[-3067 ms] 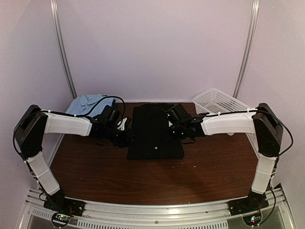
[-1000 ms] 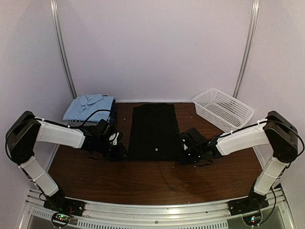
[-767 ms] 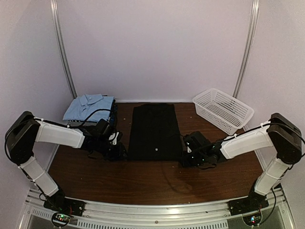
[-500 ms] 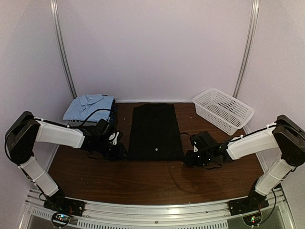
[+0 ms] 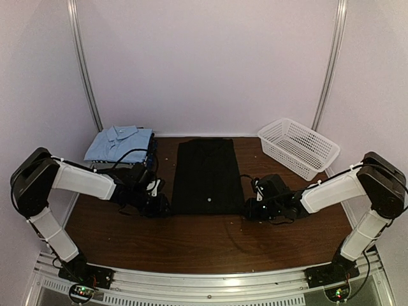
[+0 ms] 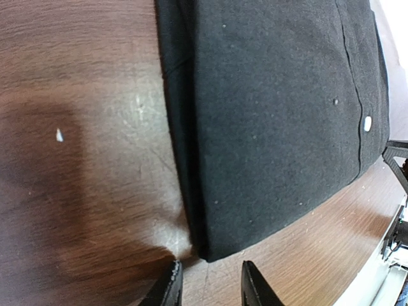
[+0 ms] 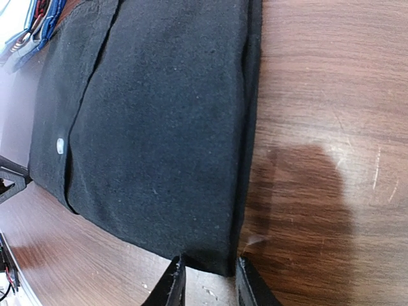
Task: Fold and stack the long sleeve shirts
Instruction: Pick up the 2/3-rectangle-folded shirt from the center of the board.
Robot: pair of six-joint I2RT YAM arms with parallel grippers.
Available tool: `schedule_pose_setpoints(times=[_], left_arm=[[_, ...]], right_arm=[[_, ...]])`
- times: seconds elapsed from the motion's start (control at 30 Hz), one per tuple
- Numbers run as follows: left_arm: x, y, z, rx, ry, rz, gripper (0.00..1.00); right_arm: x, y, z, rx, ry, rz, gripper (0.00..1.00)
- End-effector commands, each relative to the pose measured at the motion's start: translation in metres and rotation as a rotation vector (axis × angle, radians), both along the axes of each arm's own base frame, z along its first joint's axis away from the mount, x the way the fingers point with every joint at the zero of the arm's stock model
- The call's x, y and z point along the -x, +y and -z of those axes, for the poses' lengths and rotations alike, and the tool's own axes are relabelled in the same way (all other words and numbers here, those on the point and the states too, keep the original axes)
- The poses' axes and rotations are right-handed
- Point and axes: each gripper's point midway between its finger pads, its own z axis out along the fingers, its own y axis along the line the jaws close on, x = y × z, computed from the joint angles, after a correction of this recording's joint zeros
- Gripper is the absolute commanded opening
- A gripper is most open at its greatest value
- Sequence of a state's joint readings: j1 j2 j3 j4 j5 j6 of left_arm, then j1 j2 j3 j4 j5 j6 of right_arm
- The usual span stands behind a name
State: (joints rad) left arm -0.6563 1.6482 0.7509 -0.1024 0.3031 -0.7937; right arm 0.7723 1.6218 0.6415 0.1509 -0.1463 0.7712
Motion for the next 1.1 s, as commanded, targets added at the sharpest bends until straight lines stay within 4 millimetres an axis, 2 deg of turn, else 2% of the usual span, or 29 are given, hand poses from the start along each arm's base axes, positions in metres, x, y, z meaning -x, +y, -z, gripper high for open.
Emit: schedule_pose_setpoints(times=[0.0, 0.27, 0.4, 0.47, 0.57, 0.67, 0.73, 0.9, 1.07], left_arm=[[-0.003, -0.005, 0.005, 0.014, -0.015, 0.016, 0.33], [-0.006, -0.008, 0.012, 0.014, -0.005, 0.011, 0.33], [-0.008, -0.011, 0.013, 0.020, -0.004, 0.012, 0.28], [-0.009, -0.012, 0.013, 0.025, -0.006, 0.010, 0.23], [-0.010, -0.013, 0.014, 0.031, 0.001, 0.009, 0.11], [-0.011, -0.015, 0.012, 0.035, -0.003, 0.010, 0.00], [-0.012, -0.016, 0.010, 0.038, -0.006, 0.010, 0.00], [-0.009, -0.013, 0.002, 0.040, -0.021, 0.008, 0.00], [0.007, -0.002, -0.005, 0.017, -0.027, 0.009, 0.00]], right_arm=[[0.004, -0.001, 0.013, 0.006, 0.039, -0.002, 0.28], [0.003, 0.000, 0.016, 0.005, 0.044, -0.004, 0.24], [0.003, 0.001, 0.016, 0.002, 0.042, -0.006, 0.20], [0.002, 0.001, 0.015, 0.001, 0.039, -0.007, 0.16], [0.001, 0.001, 0.014, 0.002, 0.036, -0.008, 0.12], [-0.001, 0.002, 0.011, 0.003, 0.023, -0.007, 0.04], [-0.004, 0.002, 0.006, -0.001, 0.005, -0.003, 0.00], [-0.004, 0.002, -0.007, -0.015, -0.024, -0.004, 0.00], [0.013, -0.003, -0.012, -0.013, -0.029, -0.019, 0.00]])
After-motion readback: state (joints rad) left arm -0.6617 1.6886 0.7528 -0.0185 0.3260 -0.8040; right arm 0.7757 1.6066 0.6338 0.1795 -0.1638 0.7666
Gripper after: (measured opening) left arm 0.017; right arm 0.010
